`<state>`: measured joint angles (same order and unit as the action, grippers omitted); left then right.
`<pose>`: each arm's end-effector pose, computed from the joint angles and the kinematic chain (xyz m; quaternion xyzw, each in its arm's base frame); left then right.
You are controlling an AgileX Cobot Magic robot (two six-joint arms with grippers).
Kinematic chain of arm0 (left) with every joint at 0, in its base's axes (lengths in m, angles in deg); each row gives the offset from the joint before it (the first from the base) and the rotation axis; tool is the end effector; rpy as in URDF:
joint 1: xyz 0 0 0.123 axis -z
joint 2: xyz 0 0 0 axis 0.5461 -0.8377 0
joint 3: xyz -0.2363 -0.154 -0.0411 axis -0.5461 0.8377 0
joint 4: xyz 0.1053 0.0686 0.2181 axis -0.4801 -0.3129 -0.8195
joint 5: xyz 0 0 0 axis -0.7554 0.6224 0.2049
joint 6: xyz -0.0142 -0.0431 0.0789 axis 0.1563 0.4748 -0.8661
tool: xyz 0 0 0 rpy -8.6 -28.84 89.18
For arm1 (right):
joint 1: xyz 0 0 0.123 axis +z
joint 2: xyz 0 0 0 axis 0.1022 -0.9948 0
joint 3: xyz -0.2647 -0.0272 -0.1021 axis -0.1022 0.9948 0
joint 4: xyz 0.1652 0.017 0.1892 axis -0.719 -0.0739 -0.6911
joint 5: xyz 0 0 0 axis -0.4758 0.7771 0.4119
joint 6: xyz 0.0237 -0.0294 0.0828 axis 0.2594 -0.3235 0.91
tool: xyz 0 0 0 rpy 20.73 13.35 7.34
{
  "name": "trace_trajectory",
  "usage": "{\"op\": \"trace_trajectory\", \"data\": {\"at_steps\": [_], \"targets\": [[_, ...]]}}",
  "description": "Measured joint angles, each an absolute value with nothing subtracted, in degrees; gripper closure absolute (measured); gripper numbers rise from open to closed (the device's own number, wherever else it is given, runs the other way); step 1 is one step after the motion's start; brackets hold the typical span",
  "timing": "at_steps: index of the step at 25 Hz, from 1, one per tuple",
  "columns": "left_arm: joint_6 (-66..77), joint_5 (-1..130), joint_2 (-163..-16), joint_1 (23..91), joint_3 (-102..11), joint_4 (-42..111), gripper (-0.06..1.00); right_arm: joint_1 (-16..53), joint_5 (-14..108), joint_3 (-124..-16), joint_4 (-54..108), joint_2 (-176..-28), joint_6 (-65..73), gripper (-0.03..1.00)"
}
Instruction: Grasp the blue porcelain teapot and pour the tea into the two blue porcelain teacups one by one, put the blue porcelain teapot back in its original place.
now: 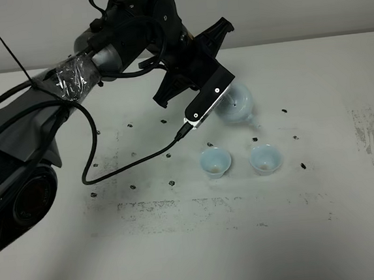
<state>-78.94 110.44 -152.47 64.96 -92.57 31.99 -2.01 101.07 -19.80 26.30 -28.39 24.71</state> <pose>0.4481 -0.2941 0.2177 0.9062 0.2796 0.1438 0.2826 -0.0114 0.0112 0.2795 -0.0531 0.8544 0.0794 0.5108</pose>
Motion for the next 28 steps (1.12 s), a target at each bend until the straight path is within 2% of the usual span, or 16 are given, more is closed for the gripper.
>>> {"op": "trace_trajectory", "data": {"at_steps": [17, 28], "targets": [[-78.98, 107.96, -152.47, 66.64, -92.69, 32.92, 0.94, -2.01, 101.07, -19.80, 26.30, -28.39, 24.71, 0.38], [-78.98, 111.82, -151.08, 67.18, -92.80, 30.84, 0.94, -2.01, 101.07, -19.80, 26.30, -28.39, 24.71, 0.38]]}}
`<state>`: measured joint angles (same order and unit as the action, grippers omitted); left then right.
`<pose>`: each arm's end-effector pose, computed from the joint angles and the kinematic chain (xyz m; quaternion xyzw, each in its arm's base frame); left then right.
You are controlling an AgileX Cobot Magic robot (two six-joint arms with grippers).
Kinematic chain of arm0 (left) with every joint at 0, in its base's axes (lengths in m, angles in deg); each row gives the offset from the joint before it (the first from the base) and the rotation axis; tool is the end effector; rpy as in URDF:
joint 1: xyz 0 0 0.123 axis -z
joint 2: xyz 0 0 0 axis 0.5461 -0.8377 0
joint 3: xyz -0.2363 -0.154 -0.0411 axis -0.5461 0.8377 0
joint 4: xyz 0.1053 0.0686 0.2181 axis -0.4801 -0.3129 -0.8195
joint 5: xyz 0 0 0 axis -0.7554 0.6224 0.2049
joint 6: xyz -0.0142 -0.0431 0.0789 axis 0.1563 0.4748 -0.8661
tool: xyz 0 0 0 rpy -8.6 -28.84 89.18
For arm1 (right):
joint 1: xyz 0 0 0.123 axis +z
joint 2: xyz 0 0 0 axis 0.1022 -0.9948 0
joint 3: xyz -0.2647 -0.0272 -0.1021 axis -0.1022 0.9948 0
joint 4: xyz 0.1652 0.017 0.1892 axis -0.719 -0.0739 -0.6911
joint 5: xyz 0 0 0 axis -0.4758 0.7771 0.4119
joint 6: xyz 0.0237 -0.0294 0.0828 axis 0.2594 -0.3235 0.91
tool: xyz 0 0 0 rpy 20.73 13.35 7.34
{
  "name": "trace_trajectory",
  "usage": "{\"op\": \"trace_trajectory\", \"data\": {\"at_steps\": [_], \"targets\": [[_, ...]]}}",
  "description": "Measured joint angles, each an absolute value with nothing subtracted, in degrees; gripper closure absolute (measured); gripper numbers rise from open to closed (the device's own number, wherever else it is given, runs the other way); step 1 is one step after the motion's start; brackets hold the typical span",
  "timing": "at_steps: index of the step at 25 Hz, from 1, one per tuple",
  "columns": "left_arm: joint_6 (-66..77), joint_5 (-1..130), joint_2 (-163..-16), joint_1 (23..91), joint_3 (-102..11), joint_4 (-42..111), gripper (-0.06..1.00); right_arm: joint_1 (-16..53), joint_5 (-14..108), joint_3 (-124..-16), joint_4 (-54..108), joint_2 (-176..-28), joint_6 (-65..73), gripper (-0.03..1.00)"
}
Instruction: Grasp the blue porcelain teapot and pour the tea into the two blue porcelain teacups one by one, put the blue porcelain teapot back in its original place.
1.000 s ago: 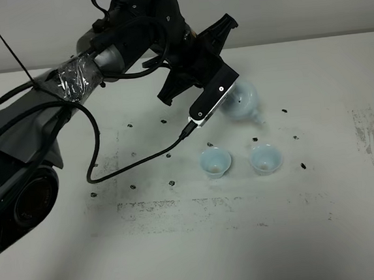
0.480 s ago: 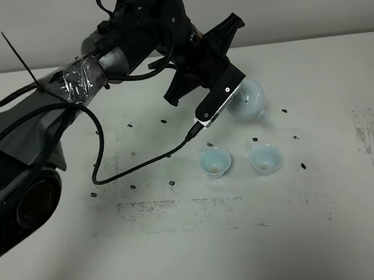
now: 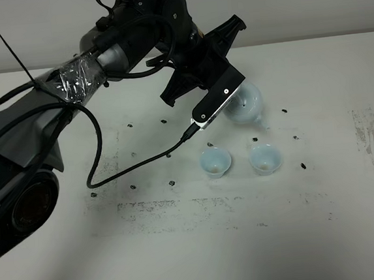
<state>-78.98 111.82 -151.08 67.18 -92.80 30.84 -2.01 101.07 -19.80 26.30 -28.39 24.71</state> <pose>0.4337 -0.3080 0.2303 0.9132 0.2560 0.1461 0.2813 -0.0114 0.0112 0.2795 -0.0531 0.8544 0.0794 0.5108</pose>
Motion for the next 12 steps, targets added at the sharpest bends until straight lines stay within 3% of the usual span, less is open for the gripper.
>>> {"op": "trace_trajectory", "data": {"at_steps": [12], "targets": [[-78.98, 111.16, -150.32, 70.75, -92.86, 23.35, 0.94, -2.01, 101.07, -19.80, 26.30, -28.39, 24.71, 0.38]]}}
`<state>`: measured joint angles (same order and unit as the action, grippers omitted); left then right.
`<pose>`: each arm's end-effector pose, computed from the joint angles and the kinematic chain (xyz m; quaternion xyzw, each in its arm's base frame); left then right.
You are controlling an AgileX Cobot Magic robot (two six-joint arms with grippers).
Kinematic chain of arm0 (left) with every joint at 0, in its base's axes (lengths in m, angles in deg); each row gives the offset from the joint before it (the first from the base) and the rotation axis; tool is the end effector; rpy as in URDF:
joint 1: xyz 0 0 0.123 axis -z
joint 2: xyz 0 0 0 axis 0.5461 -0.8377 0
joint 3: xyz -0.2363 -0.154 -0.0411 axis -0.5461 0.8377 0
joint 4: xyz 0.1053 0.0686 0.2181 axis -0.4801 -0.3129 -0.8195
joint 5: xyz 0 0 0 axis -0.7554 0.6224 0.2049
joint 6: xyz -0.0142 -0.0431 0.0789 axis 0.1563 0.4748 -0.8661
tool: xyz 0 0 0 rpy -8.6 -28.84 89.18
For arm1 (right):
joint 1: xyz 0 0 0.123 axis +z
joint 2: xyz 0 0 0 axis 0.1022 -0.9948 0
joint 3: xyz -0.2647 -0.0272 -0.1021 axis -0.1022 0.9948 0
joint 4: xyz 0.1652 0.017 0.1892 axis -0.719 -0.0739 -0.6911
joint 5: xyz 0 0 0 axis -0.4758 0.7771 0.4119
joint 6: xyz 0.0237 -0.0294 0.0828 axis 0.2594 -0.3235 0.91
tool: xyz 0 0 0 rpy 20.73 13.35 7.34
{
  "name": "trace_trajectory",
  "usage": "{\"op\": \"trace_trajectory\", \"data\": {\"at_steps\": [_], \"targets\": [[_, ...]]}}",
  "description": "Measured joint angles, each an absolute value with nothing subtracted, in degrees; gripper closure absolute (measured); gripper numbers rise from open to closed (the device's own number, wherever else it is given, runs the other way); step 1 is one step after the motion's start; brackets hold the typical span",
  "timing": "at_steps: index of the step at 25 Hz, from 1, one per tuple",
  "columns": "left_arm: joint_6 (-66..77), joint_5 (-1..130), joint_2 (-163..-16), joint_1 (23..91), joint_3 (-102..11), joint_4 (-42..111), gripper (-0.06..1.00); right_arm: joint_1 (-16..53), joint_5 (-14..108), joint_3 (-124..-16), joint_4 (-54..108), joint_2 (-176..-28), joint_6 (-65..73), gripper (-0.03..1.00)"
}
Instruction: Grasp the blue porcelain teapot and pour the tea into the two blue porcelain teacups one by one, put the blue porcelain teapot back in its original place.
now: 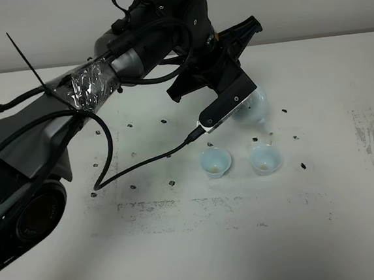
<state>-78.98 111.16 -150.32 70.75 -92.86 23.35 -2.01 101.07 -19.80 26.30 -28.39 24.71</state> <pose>0.4189 -0.3268 0.2373 0.9250 0.2042 0.1923 0.2565 -0.0114 0.0112 0.2795 -0.0531 0.8544 0.0794 0.5108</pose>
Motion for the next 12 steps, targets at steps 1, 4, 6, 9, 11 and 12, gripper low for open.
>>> {"op": "trace_trajectory", "data": {"at_steps": [1, 4, 6, 9, 11, 12], "targets": [[-78.98, 111.28, -150.32, 70.93, -92.86, 22.21, 0.94, -2.01, 101.07, -19.80, 26.30, -28.39, 24.71, 0.38], [-78.98, 111.56, -150.32, 71.55, -92.86, 20.95, 0.94, -2.01, 101.07, -19.80, 26.30, -28.39, 24.71, 0.38], [-78.98, 111.83, -150.32, 71.76, -92.86, 20.95, 0.94, -2.01, 101.07, -19.80, 26.30, -28.39, 24.71, 0.38], [-78.98, 112.31, -150.37, 71.76, -92.86, 20.95, 0.94, -2.01, 101.07, -19.80, 26.30, -28.39, 24.71, 0.38], [-78.98, 112.47, -150.42, 71.76, -92.86, 20.64, 0.94, -2.01, 101.07, -19.80, 26.30, -28.39, 24.71, 0.38], [-78.98, 112.47, -150.43, 71.76, -92.86, 20.60, 0.94, -2.01, 101.07, -19.80, 26.30, -28.39, 24.71, 0.38]]}}
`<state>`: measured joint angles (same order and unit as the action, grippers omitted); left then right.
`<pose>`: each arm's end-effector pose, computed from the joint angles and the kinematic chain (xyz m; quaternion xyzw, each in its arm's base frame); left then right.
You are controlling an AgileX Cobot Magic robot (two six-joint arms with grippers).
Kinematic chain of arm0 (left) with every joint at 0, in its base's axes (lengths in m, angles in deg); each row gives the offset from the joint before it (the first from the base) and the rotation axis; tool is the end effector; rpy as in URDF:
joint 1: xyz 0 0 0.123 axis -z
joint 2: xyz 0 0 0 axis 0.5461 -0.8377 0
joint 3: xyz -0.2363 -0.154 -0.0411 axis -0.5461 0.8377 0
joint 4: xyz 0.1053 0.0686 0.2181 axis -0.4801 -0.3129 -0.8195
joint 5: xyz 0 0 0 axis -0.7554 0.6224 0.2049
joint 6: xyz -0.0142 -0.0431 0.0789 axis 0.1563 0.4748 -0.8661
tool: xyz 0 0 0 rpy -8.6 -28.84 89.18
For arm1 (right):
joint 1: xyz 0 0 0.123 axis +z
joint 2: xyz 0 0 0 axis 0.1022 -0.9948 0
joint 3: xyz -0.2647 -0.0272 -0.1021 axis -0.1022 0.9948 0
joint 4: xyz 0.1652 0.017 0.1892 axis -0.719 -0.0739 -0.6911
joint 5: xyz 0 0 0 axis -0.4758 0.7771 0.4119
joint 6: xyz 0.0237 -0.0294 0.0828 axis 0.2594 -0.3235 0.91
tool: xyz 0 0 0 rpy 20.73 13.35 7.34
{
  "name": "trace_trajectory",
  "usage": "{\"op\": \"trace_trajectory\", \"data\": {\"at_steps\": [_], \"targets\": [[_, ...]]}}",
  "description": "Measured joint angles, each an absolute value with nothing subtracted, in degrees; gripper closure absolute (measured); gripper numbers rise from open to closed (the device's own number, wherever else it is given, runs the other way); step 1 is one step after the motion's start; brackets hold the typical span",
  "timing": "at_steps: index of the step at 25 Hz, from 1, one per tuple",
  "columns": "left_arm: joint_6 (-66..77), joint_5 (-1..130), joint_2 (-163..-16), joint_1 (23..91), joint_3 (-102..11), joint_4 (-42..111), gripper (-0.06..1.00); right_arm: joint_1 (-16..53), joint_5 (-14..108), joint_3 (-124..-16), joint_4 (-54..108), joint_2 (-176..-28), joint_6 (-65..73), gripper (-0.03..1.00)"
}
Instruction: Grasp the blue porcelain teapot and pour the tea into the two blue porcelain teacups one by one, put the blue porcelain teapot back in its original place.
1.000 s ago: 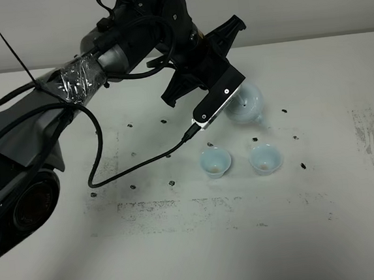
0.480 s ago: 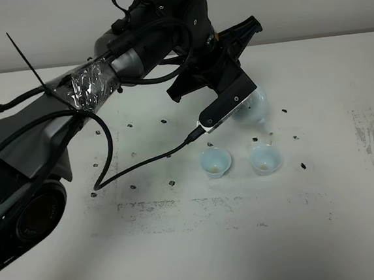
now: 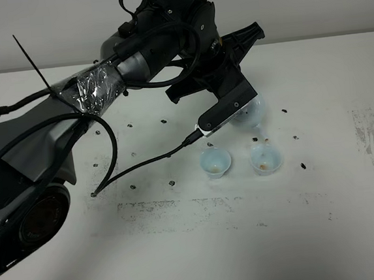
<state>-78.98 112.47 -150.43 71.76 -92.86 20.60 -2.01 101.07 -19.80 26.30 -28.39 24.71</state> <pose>0.4140 -0.3306 0.2350 0.9325 0.1884 0.1997 0.2348 -0.0114 0.0112 0.2795 -0.0531 0.8544 0.0794 0.5108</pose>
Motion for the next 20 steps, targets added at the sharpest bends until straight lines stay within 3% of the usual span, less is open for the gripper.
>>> {"op": "trace_trajectory", "data": {"at_steps": [20], "targets": [[-78.93, 111.50, -151.23, 74.06, -92.86, 13.15, 0.94, -2.01, 101.07, -19.80, 26.30, -28.39, 24.71, 0.38]]}}
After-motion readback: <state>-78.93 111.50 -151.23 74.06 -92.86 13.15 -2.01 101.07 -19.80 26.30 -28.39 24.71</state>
